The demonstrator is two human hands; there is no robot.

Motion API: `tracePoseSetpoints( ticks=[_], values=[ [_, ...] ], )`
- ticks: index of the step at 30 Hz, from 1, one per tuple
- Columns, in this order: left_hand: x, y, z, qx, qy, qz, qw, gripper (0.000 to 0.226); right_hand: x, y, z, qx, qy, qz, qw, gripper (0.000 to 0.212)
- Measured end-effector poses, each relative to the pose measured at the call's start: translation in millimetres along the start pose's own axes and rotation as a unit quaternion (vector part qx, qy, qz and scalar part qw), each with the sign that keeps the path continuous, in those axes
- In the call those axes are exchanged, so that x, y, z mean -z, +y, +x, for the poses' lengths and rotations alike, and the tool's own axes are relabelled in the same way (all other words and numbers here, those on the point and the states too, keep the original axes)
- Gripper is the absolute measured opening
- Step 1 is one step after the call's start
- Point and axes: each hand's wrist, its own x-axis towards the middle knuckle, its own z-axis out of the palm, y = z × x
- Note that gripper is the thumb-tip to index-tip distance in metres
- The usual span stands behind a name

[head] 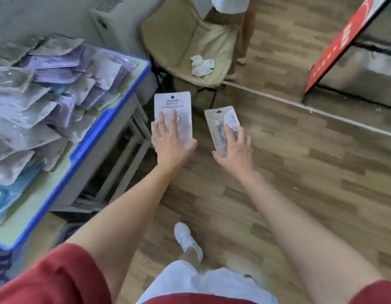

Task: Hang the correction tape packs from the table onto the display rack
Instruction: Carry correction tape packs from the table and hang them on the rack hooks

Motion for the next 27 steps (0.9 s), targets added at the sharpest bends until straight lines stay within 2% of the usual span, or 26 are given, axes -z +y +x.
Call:
tracePoseSetpoints(
  ticks=[8,14,20,27],
  values=[
    [-113,120,-140,-0.101,-0.092,0.005,0.991,0.086,45,183,-146,-0.138,0.027,0.0,0.99,0.085],
    [-190,213,-226,-0.161,-0.188,0.008,0.969,0.089,80,303,-228,-0.25,0.048,-0.006,0.967,0.084],
    [-254,299,-251,-0.208,-0.247,0.019,0.946,0.089,111,394,-249,-0.33,0.071,-0.006,0.941,0.084],
    [-318,409,-237,-0.238,-0.28,0.003,0.93,0.089,165,490,-217,-0.381,0.097,-0.01,0.92,0.084]
  ],
)
